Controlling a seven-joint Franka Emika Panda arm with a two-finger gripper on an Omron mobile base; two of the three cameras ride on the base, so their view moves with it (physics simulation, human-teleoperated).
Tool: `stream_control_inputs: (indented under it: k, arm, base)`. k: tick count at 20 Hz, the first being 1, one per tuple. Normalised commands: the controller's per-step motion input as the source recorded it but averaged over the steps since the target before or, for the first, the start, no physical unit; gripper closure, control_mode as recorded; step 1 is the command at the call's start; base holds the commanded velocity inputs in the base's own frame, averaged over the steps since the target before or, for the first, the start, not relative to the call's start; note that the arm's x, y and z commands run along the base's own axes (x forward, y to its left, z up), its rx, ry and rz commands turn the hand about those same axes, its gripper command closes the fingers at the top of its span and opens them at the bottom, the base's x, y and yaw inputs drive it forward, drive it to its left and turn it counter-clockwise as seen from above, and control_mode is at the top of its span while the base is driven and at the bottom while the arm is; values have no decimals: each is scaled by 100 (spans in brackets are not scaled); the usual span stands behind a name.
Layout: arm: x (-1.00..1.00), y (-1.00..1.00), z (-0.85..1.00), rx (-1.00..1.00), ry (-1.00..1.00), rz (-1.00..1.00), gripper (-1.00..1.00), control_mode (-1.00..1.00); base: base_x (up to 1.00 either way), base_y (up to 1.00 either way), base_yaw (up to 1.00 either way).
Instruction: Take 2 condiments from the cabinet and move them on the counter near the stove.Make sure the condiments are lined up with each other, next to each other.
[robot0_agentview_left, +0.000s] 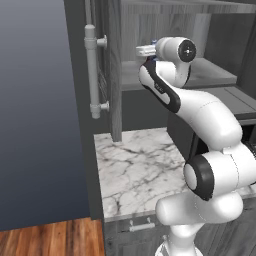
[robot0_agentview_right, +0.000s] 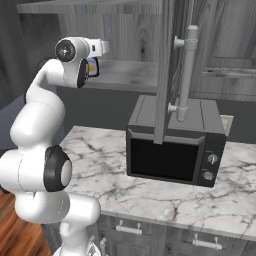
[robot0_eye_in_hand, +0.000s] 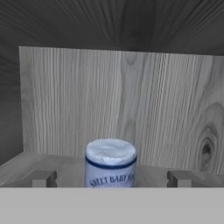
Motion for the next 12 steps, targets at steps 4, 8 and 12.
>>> stream_control_inputs:
  k: [4, 8, 12]
  arm:
    - [1, 0, 0, 0, 0, 0, 100, -100]
    - [0, 0, 0, 0, 0, 0, 100, -100]
    - [0, 0, 0, 0, 0, 0, 100, -100]
  base:
    - [0, 0, 0]
    - [0, 0, 0]
    - [0, 0, 0]
